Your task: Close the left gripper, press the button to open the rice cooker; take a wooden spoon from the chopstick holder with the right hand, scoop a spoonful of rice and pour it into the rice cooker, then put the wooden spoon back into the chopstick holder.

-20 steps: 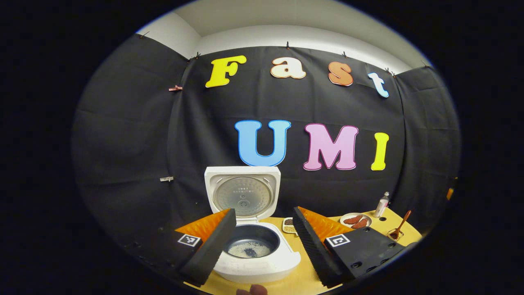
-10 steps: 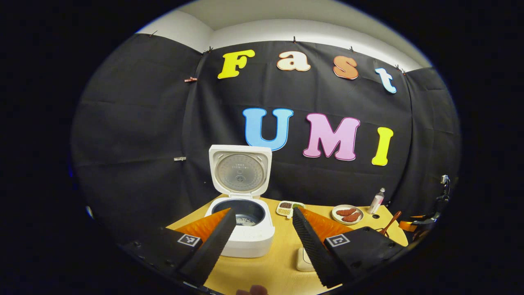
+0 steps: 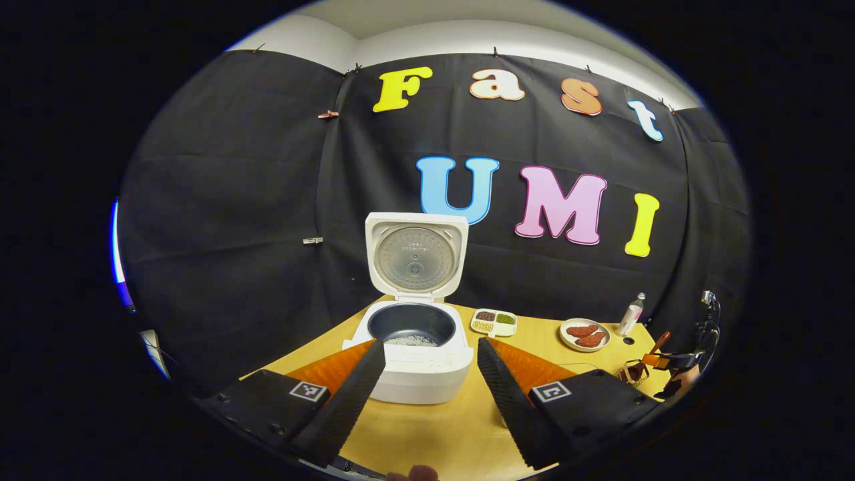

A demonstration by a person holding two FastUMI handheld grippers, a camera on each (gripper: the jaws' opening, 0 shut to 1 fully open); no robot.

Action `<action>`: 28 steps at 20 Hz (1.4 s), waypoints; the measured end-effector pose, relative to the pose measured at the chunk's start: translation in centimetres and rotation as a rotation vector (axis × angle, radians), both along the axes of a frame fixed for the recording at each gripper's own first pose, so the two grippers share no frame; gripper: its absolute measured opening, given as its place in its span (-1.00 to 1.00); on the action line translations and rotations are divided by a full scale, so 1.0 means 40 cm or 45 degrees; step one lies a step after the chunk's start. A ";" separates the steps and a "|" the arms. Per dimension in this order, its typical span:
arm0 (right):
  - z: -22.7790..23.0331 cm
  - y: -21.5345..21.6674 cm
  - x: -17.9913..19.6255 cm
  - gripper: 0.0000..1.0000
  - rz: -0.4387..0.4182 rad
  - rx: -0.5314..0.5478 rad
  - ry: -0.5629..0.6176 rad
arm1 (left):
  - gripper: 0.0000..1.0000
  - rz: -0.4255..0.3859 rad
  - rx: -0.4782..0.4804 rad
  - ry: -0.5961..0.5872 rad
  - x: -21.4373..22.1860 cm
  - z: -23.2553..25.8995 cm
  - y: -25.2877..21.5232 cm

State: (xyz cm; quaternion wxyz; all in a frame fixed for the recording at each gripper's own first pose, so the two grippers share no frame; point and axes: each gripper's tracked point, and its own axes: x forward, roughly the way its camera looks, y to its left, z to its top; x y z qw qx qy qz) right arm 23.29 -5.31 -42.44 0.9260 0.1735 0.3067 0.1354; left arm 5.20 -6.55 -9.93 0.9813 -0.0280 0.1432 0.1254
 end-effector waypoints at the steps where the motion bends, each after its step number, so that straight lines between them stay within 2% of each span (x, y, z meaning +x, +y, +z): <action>1: 0.006 0.002 0.010 -0.26 -0.011 0.015 -0.016 | 0.92 0.010 0.006 0.006 -0.007 0.001 0.012; 2: 0.013 0.011 0.011 -0.29 -0.005 0.037 -0.009 | 0.91 0.021 0.014 0.009 -0.014 0.002 0.024; 3: 0.025 0.021 0.008 -0.47 0.001 0.075 -0.011 | 0.92 0.030 0.022 0.011 -0.022 0.005 0.033; 4: 0.035 0.028 0.013 -0.45 0.002 0.095 -0.023 | 0.92 0.039 0.030 0.012 -0.029 0.006 0.042; 5: 0.049 0.022 0.009 -0.65 0.008 0.090 -0.030 | 0.92 0.048 0.038 0.016 -0.037 0.008 0.051; 7: 0.047 0.035 0.007 -0.80 0.001 0.094 -0.021 | 0.92 0.069 0.041 0.019 -0.053 0.015 0.064; 12: 0.154 -0.009 0.016 -0.79 -0.092 0.138 -0.118 | 0.92 0.043 0.058 -0.009 -0.078 0.038 0.091; 17: 0.316 -0.040 0.011 -0.80 -0.187 0.096 -0.238 | 0.92 -0.010 0.021 -0.041 -0.063 0.051 0.147; 20: 0.457 0.015 -0.027 -0.80 -0.190 0.134 -0.322 | 0.92 -0.050 0.008 -0.049 -0.066 0.055 0.192; 23: 0.559 0.133 -0.074 -0.80 -0.159 0.209 -0.371 | 0.92 -0.080 0.006 -0.061 -0.062 0.062 0.242; 25: 0.572 0.224 -0.099 -0.81 -0.125 0.233 -0.364 | 0.92 -0.101 0.009 -0.071 -0.064 0.067 0.269; 28: 0.534 0.344 -0.122 -0.80 -0.090 0.250 -0.309 | 0.92 -0.130 0.033 -0.084 -0.068 0.074 0.304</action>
